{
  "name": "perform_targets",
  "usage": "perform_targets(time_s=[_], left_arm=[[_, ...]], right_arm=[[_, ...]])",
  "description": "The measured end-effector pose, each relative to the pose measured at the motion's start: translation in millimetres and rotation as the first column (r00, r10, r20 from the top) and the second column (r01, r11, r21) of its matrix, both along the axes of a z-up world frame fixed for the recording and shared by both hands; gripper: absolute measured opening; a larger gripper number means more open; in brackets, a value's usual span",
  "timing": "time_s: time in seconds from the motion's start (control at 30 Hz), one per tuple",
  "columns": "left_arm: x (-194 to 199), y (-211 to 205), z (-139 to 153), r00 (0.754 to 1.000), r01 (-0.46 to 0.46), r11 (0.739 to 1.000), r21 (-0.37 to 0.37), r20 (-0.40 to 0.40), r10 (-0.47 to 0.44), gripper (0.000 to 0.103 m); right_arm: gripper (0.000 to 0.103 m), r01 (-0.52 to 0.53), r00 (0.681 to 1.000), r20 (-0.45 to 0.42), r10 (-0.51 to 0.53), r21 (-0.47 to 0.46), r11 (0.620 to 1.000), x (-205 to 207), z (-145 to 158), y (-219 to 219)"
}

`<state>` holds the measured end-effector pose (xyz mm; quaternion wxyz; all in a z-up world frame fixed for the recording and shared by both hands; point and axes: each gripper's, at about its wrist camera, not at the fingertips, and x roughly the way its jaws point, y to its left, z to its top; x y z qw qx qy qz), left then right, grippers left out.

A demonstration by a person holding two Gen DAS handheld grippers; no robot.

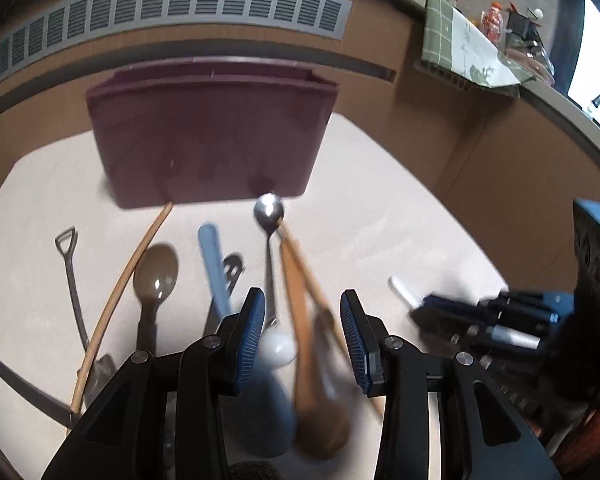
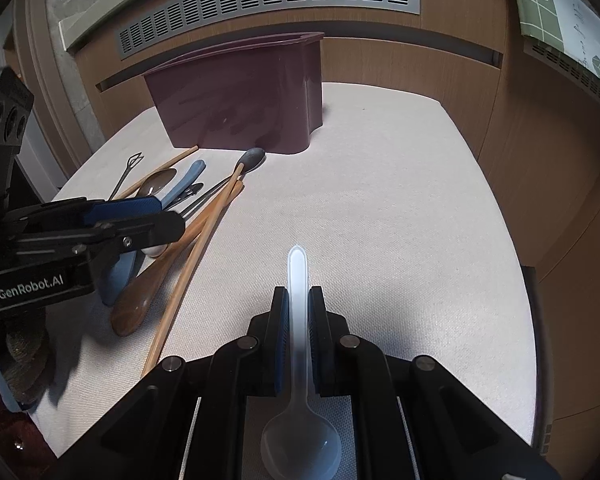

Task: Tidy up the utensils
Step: 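Lift the white plastic spoon off the pile with the right tool, then grasp a wooden chopstick with the left tool while the right tool holds the white spoon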

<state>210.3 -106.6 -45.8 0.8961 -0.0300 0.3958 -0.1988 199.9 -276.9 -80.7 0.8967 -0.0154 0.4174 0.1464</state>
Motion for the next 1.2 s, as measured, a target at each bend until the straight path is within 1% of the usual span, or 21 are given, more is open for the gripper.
perform_targets(time_s=[0.03,0.1,0.17,0.27,0.43,0.53,0.6,0.7,0.77,0.9,1.03,1.1,1.13,1.17,1.2], left_arm=[[2,-8,3,1.0,-0.013,1.0,0.016,0.001,0.013,0.041],[4,-18,2,0.999,-0.041,0.998,0.05,-0.007,0.042,0.041],[5,-29,0,0.998,-0.06,0.997,0.053,-0.026,0.062,0.041],[-3,-45,-5,0.996,-0.084,0.994,0.071,-0.028,0.086,0.04],[-17,-54,-11,0.996,-0.085,0.993,0.078,-0.016,0.086,0.04],[-13,-40,-14,0.991,-0.117,0.992,0.038,-0.061,0.119,0.04],[-11,-35,-17,0.989,-0.116,0.993,0.025,-0.088,0.118,0.039],[-8,-37,-18,0.99,-0.104,0.994,0.022,-0.089,0.106,0.039],[-2,-41,-18,0.993,-0.078,0.997,0.01,-0.093,0.078,0.039],[15,-49,-18,0.994,-0.06,0.996,0.07,-0.082,0.066,0.038],[25,-58,-16,0.989,-0.062,0.988,0.14,-0.122,0.08,0.038],[25,-61,-16,0.988,-0.07,0.985,0.156,-0.124,0.09,0.034],[25,-60,-16,0.988,-0.084,0.984,0.156,-0.116,0.103,0.028],[25,-58,-16,0.988,-0.092,0.984,0.152,-0.105,0.109,0.008],[26,-56,-16,0.989,-0.089,0.988,0.129,-0.107,0.103,0.006]], right_arm=[[0.009,0.013,1.0,0.007,-0.013,0.011,1.0,-1,1,-2],[0.009,0.055,0.997,0.049,-0.056,0.025,0.998,-6,8,-10],[0.009,0.1,0.99,0.095,-0.103,0.037,0.994,-12,16,-19],[0.009,0.134,0.982,0.126,-0.141,0.065,0.989,-17,26,-33],[0.009,0.159,0.977,0.125,-0.171,0.104,0.982,-20,28,-50],[0.009,0.162,0.978,0.116,-0.176,0.119,0.98,-21,25,-54],[0.009,0.165,0.978,0.111,-0.179,0.124,0.979,-22,23,-55],[0.009,0.162,0.98,0.095,-0.176,0.14,0.977,-19,19,-57],[0.009,0.162,0.98,0.096,-0.176,0.14,0.977,-19,17,-58],[0.009,0.177,0.975,0.111,-0.191,0.126,0.976,-21,19,-59],[0.009,0.202,0.967,0.138,-0.216,0.11,0.973,-23,23,-62],[0.009,0.204,0.964,0.152,-0.219,0.108,0.973,-23,26,-61],[0.009,0.204,0.963,0.159,-0.219,0.107,0.973,-24,27,-61],[0.009,0.203,0.962,0.166,-0.218,0.104,0.974,-24,29,-60],[0.009,0.198,0.962,0.171,-0.213,0.101,0.975,-25,31,-59]])
